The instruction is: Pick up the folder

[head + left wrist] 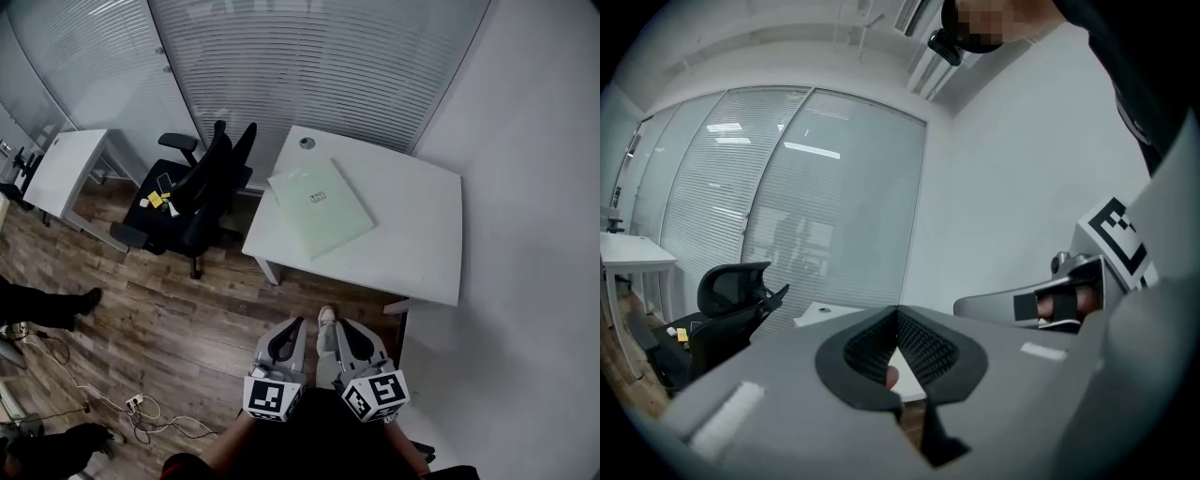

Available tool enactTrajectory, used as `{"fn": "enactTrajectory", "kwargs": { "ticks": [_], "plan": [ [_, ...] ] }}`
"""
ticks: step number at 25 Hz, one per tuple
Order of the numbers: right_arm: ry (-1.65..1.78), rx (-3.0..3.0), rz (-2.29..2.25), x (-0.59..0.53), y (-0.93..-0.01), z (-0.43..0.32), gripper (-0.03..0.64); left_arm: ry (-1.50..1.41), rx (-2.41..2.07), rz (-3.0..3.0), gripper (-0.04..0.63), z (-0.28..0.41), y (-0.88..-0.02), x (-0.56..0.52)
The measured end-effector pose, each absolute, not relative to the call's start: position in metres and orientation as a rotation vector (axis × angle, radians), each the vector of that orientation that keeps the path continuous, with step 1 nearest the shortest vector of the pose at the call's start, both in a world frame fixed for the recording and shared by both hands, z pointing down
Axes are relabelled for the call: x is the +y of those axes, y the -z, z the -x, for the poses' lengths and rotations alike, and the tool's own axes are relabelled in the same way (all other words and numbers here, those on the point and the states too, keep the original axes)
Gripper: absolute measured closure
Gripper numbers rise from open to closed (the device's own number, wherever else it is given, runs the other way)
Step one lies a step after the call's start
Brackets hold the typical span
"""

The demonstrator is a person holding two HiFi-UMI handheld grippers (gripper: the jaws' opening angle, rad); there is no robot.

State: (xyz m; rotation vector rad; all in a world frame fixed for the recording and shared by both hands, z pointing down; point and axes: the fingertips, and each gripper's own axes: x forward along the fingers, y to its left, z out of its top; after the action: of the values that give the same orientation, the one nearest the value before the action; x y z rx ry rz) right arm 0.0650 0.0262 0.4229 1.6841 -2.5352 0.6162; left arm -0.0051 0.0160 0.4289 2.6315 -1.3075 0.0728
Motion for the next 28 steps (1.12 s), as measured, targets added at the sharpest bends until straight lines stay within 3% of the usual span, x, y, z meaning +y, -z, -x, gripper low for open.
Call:
{"fn": "enactTrajectory", "kwargs": {
  "ticks": [28],
  "plan": [
    [-0.421, -2.619, -1.314, -0.197, -0.411, -0.131, 0.615, -0.07, -1.554, -2.48, 0.591, -0.064, -0.417, -0.176]
  ]
}}
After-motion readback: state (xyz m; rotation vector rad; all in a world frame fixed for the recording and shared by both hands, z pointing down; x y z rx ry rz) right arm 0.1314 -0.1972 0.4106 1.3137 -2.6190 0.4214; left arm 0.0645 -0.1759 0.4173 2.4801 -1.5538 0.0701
